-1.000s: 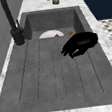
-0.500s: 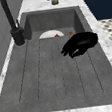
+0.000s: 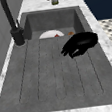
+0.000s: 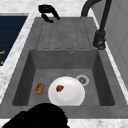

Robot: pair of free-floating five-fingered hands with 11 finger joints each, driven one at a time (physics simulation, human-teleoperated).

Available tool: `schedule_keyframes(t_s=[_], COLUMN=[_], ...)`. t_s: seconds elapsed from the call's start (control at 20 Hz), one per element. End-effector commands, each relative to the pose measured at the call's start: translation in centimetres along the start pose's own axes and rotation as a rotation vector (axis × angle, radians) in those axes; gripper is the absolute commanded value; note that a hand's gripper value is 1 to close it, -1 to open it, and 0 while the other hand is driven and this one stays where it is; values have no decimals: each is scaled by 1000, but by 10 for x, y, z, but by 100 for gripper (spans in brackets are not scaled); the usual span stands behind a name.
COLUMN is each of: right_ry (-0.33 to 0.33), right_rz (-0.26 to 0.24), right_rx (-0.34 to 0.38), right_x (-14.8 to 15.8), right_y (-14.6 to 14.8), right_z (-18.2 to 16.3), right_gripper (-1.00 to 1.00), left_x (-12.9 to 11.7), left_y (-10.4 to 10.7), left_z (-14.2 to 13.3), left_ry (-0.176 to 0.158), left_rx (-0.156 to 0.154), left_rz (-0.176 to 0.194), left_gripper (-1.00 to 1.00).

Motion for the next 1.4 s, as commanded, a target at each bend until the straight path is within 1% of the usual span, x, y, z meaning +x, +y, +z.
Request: schedule_keyframes(t_s=[0.0, 0.2, 0.35, 0.8, 1.2, 1.35], right_ry=[0, -7, -3, 7, 31, 46], right_rz=[0, -3, -1, 3, 11, 13], right_rx=[0, -3, -1, 3, -52, -85], right_x=[-12, -19, -16, -20, -20, -20], right_y=[5, 11, 7, 11, 30, 30], right_z=[4, 8, 6, 2, -7, -10], right_gripper=[-100, -100, -100, -100, -100, -100], left_x=[0, 0, 0, 0, 0, 0], left_y=[0, 0, 0, 0, 0, 0], left_z=[0, 0, 0, 0, 0, 0], left_ry=[0, 0, 0, 0, 0, 0], left_rx=[0, 0, 0, 0, 0, 0], left_rz=[0, 0, 0, 0, 0, 0], left_gripper=[0, 0, 0, 0, 0, 0])
